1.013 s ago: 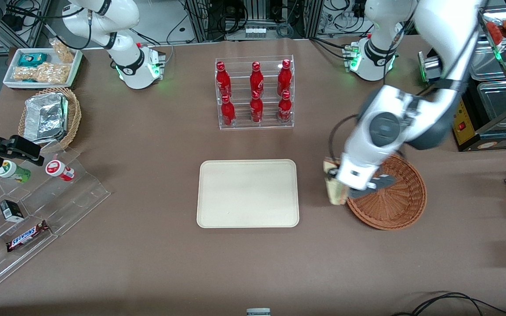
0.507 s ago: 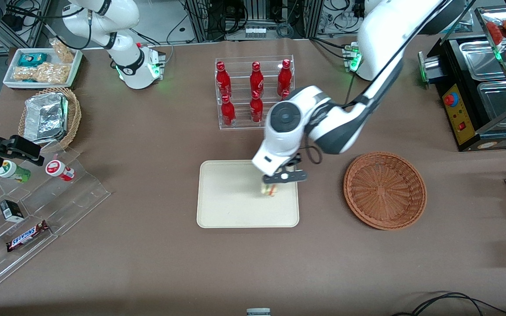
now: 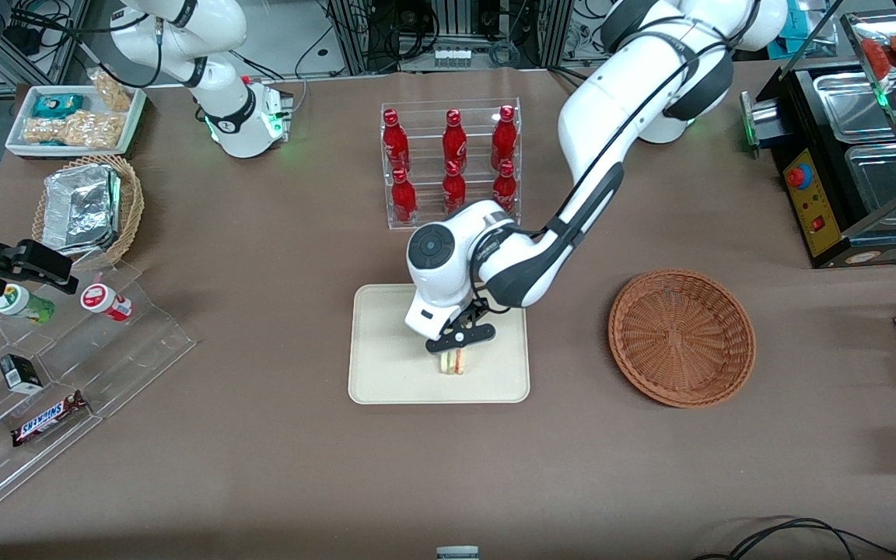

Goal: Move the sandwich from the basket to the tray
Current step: 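Lower the sandwich onto the tray and open the left gripper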

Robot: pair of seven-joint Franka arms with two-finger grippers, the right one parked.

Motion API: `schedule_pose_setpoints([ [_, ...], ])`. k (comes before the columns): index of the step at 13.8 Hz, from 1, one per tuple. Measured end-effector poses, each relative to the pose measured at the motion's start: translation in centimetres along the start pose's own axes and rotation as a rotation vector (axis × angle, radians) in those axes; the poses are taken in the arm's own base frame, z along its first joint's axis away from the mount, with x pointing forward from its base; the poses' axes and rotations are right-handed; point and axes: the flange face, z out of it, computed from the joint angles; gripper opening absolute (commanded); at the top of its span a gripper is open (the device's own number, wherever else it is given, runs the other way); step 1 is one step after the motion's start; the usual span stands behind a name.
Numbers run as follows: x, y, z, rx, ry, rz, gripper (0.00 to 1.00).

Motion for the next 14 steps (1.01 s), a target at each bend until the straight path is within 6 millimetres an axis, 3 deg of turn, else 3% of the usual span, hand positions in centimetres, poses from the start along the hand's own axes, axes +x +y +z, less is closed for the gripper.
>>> schedule_pose_setpoints([
  [2, 0.2, 0.1, 0.2, -0.003, -0.001, -0.004, 0.7],
  [3, 0.3, 0.1, 0.1, -0.004, 0.001, -0.004, 1.0],
  [9, 1.0, 0.0, -1.6, 0.009, 0.019, -0.012, 1.0],
  [11, 2.2, -1.0, -5.0, 0.027, 0.034, -0.035, 1.0],
  [14, 5.3, -4.9, -13.0, 0.033, 0.043, -0.102, 1.0],
])
